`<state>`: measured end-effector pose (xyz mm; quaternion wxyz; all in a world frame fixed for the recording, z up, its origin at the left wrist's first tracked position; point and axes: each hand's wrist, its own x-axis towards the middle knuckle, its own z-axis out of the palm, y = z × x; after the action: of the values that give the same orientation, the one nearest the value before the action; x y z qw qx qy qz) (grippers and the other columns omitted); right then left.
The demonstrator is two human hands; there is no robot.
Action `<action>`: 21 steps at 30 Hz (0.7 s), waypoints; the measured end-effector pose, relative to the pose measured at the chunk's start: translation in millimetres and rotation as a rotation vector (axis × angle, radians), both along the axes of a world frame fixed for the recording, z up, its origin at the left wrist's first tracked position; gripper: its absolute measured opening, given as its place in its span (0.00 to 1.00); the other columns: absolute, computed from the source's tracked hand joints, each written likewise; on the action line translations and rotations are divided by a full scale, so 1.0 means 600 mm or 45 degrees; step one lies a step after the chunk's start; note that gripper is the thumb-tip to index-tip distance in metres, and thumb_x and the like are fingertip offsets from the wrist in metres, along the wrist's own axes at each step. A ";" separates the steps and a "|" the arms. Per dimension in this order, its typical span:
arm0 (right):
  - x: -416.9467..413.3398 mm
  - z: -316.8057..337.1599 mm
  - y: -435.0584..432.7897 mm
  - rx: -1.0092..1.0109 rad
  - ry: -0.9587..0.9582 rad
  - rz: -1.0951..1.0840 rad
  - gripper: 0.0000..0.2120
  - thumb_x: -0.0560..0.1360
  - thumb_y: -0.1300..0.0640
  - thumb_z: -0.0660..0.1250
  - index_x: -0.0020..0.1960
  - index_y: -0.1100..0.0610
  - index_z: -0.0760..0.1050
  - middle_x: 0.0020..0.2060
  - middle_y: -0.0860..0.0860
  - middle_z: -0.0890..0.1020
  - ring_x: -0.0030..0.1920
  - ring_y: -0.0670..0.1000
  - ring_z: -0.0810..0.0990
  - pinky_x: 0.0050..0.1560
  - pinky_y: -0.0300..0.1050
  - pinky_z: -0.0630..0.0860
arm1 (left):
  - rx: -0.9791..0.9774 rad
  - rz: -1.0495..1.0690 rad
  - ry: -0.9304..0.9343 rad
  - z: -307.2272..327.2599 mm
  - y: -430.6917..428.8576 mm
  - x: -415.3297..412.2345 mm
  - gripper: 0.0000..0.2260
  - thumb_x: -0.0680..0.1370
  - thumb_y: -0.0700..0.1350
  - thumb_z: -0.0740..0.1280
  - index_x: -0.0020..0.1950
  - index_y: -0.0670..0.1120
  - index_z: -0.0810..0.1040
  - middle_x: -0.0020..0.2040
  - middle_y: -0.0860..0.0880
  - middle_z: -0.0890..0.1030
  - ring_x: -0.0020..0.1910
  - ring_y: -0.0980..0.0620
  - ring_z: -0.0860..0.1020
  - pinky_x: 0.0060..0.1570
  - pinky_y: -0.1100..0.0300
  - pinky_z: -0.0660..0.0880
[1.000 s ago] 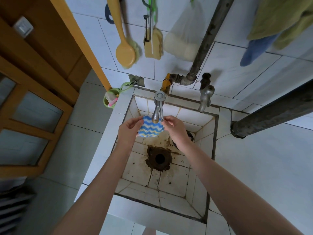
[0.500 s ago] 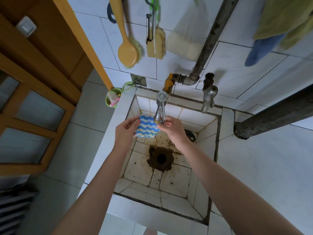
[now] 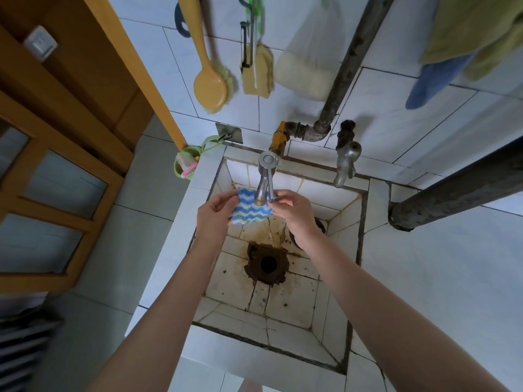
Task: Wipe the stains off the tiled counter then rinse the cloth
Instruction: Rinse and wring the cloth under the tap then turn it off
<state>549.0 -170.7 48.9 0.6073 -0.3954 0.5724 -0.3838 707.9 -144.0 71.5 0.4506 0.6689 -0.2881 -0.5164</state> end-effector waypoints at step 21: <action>-0.021 0.001 -0.009 0.002 -0.075 -0.073 0.07 0.75 0.65 0.66 0.52 0.61 0.76 0.43 0.52 0.79 0.50 0.52 0.79 0.42 0.37 0.80 | 0.007 0.011 0.096 -0.005 -0.014 -0.023 0.09 0.77 0.40 0.65 0.57 0.42 0.78 0.46 0.51 0.81 0.44 0.56 0.80 0.41 0.67 0.79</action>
<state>536.1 -176.3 49.5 0.6129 -0.3667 0.5657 -0.4122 694.0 -152.1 68.3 0.4615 0.6515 -0.2665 -0.5399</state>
